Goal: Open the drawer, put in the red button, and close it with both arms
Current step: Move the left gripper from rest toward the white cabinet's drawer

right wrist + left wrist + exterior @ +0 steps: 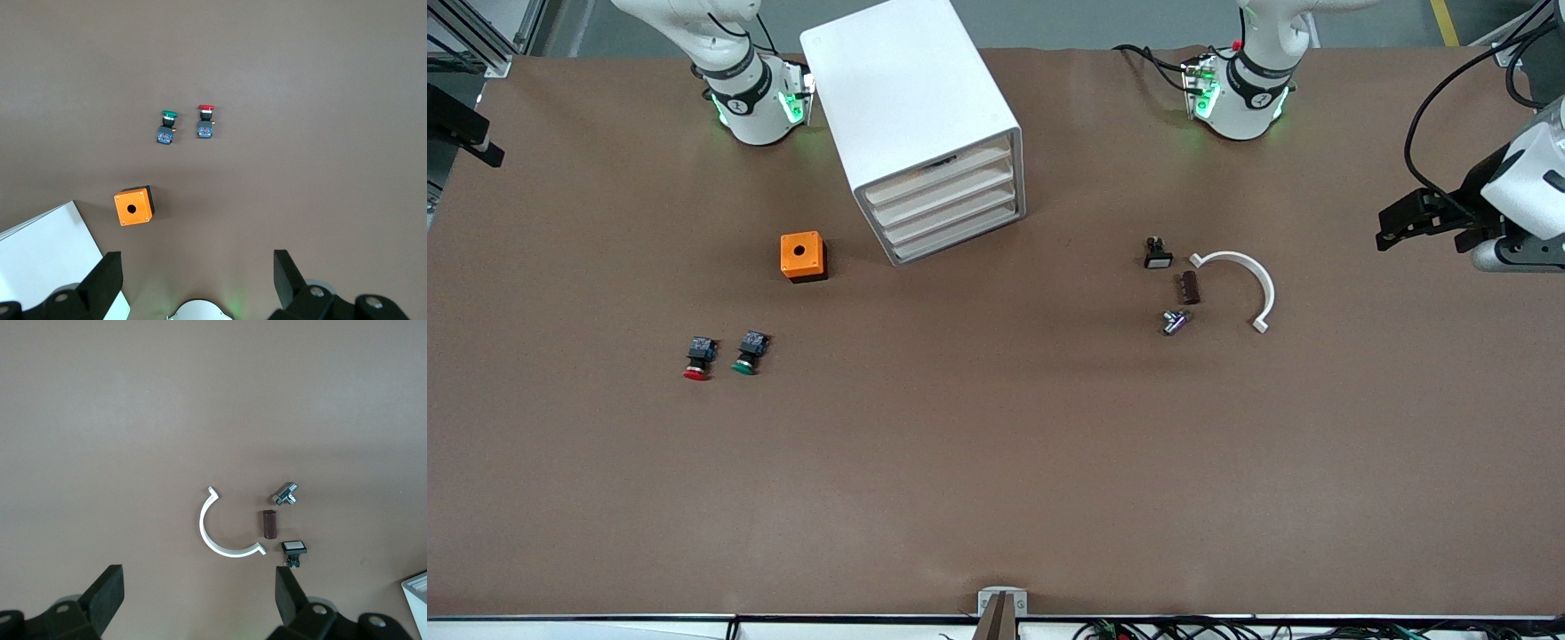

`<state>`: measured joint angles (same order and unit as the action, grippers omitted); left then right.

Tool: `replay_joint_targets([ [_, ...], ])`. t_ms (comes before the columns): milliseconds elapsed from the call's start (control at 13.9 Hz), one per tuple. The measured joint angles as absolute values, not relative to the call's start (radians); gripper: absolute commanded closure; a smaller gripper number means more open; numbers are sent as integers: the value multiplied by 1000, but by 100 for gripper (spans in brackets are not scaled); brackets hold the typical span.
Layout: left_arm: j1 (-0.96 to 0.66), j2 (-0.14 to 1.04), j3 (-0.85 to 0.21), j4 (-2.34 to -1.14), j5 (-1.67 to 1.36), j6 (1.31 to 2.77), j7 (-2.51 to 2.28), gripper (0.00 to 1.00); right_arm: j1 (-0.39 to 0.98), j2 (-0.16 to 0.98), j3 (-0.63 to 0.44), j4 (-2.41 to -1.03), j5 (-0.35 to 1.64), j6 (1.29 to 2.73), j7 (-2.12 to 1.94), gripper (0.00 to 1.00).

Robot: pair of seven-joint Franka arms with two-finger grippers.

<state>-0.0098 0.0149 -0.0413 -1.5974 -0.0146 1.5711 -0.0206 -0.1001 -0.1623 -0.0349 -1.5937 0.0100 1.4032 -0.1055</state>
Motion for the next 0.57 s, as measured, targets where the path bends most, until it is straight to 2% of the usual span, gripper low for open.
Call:
replay_joint_targets([
  [575,-23,109,-50,-1614,-15,1566,-66,0,-100,-162,-37,-1578,10,1404,-106,0],
])
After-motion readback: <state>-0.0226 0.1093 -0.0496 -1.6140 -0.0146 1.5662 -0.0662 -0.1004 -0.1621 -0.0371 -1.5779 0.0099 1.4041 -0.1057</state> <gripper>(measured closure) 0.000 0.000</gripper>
